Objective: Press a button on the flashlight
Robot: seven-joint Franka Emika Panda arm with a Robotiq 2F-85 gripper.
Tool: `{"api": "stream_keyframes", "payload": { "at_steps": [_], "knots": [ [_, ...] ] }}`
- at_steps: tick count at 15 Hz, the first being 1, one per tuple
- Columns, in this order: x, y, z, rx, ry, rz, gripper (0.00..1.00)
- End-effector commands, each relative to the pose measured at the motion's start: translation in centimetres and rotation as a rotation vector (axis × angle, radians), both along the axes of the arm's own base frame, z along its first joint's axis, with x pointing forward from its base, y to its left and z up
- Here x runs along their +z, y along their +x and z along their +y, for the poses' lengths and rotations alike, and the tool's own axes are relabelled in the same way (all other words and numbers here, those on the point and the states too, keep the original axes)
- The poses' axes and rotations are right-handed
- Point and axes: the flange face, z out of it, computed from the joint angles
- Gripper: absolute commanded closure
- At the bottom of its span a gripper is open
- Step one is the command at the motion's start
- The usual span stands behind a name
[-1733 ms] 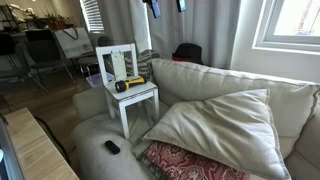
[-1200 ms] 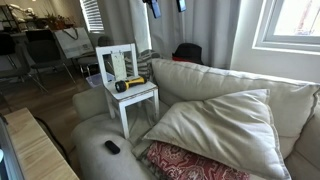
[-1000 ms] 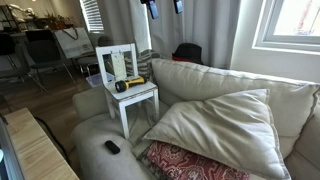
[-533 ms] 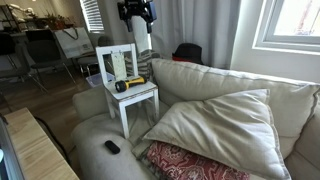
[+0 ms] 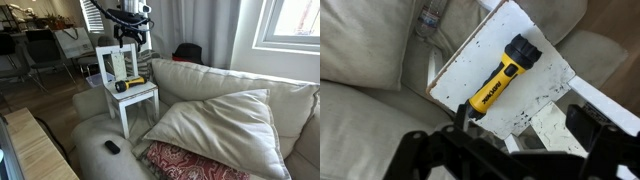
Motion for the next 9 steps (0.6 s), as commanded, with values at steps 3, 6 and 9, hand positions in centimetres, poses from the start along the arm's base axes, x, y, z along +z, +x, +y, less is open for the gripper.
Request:
{"api": "stream_keyframes", "payload": {
  "at_steps": [3, 6, 9],
  "knots": [
    [-0.1, 0.6, -0.3, 0.004, 0.002, 0.001, 0.00],
    [-0.1, 0.7, -0.3, 0.006, 0.003, -0.001, 0.00],
    [-2.2, 0.3, 0.7, 0.021, 0.024, 0.026, 0.00]
  ]
}}
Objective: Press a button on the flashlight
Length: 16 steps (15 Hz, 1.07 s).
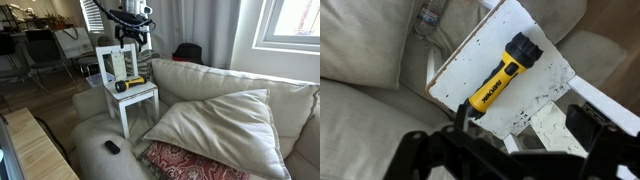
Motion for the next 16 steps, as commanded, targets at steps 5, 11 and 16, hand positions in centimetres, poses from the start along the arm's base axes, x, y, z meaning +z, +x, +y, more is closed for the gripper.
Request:
{"api": "stream_keyframes", "payload": {
  "at_steps": [5, 11, 16],
  "knots": [
    [-5.0, -0.6, 2.3, -0.018, 0.057, 0.032, 0.00],
    [-9.3, -0.5, 3.6, -0.053, 0.071, 0.016, 0.00],
    [-11.9, -0.2, 4.6, -0.056, 0.088, 0.016, 0.39]
  ]
}}
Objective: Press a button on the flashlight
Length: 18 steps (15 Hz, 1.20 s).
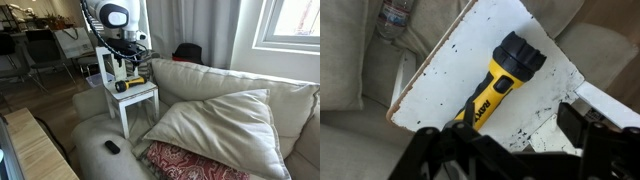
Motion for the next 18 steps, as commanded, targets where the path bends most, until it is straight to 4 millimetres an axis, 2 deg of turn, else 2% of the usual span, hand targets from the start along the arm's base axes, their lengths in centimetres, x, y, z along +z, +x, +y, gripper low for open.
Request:
{"api": "stream_keyframes", "payload": {
  "at_steps": [1, 6, 8, 18],
  "knots": [
    [-1.9, 0.3, 0.6, -0.016, 0.026, 0.002, 0.49],
    [-3.6, 0.0, 1.1, -0.035, 0.037, 0.015, 0.87],
    [-4.0, -0.1, 1.2, -0.046, 0.045, 0.017, 0.99],
    [-6.3, 0.1, 1.9, -0.103, 0.071, 0.001, 1.00]
  ]
}}
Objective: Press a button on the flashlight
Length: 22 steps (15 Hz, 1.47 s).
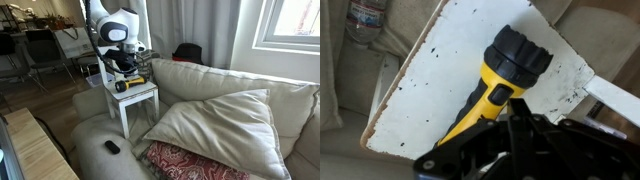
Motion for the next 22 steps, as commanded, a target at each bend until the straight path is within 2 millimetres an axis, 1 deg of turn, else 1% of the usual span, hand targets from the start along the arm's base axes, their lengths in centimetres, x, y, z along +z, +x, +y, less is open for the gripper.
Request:
{"api": "stream_keyframes", "payload": {
  "at_steps": [1, 6, 22],
  "knots": [
    [-1.3, 0.2, 0.1, -0.029, 0.014, -0.003, 1.00],
    [-2.1, 0.0, -0.2, -0.055, -0.003, 0.007, 1.00],
    [-3.1, 0.6, 0.2, -0.095, -0.035, 0.013, 1.00]
  ]
}}
